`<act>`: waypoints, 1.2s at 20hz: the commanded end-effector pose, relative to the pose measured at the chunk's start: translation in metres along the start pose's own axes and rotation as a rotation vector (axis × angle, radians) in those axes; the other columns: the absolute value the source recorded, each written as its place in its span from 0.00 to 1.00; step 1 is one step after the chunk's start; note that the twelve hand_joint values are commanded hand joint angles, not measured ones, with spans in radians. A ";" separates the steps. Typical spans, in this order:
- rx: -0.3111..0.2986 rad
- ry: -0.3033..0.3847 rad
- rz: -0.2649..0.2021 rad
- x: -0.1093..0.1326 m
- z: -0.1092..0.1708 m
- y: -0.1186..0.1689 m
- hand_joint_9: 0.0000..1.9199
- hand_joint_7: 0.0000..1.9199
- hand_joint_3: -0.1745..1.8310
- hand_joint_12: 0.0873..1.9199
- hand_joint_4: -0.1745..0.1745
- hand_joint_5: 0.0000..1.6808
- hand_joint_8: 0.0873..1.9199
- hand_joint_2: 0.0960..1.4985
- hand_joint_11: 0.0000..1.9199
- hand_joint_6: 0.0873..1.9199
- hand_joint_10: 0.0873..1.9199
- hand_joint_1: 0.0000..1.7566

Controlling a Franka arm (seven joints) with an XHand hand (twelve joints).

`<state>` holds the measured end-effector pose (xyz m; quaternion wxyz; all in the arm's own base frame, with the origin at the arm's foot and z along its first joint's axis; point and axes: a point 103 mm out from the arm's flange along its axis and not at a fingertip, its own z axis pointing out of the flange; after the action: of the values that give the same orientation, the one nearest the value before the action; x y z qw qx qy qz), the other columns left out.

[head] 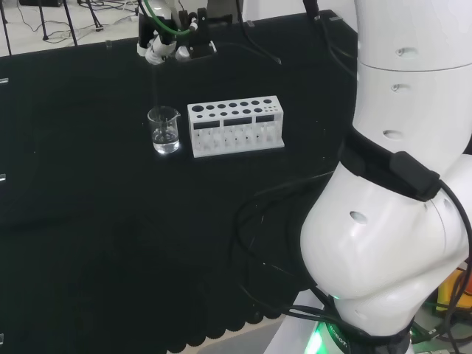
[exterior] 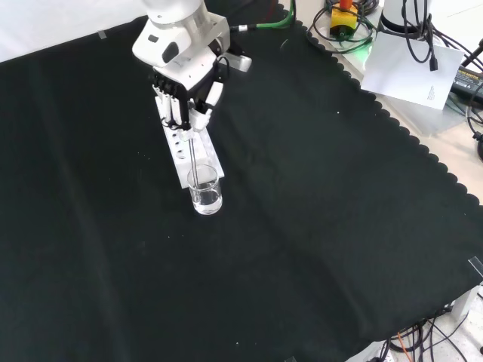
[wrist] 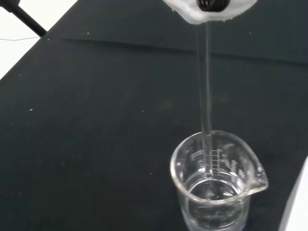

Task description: Stir in the beaker to the left of the white test tube rack with the glass rod.

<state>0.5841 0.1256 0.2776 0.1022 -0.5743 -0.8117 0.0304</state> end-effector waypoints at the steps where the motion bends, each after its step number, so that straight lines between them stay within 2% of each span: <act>1: 0.004 0.009 0.043 -0.030 0.000 -0.014 0.81 0.62 0.00 0.24 0.00 0.84 0.50 0.71 0.85 0.00 0.42 0.75; 5: 0.007 0.006 0.055 -0.032 -0.002 -0.032 0.81 0.62 0.00 0.24 0.00 0.84 0.50 0.71 0.85 0.00 0.42 0.75; 11: 0.027 -0.005 0.032 -0.009 0.008 -0.039 0.81 0.62 0.00 0.24 0.00 0.84 0.50 0.71 0.85 0.00 0.42 0.75; 15: 0.024 -0.003 0.006 0.003 0.010 -0.034 0.81 0.62 0.00 0.24 0.00 0.84 0.50 0.71 0.86 0.00 0.42 0.75; 19: 0.019 0.001 -0.024 0.012 0.007 -0.016 0.81 0.62 0.00 0.24 0.00 0.84 0.50 0.71 0.85 0.00 0.42 0.75; 24: 0.004 -0.003 -0.009 0.005 0.003 -0.008 0.81 0.62 0.00 0.24 0.00 0.84 0.50 0.71 0.85 0.00 0.42 0.75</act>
<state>0.5677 0.1278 0.2765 0.1042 -0.5683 -0.8155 0.0339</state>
